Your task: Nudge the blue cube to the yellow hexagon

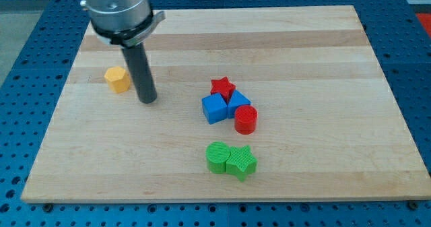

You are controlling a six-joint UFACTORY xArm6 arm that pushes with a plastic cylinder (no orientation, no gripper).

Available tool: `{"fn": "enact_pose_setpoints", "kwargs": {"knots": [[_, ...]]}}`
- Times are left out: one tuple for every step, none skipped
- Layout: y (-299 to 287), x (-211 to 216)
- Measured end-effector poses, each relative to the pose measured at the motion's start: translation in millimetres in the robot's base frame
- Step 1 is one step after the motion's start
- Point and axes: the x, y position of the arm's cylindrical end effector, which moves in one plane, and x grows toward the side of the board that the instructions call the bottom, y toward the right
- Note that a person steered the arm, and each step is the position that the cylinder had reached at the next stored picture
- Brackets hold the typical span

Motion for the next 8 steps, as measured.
{"fn": "enact_pose_setpoints", "kwargs": {"knots": [[-18, 0], [-34, -5], [-38, -21], [-51, -34], [-69, -34], [-77, -39], [-84, -52], [-88, -76]]}}
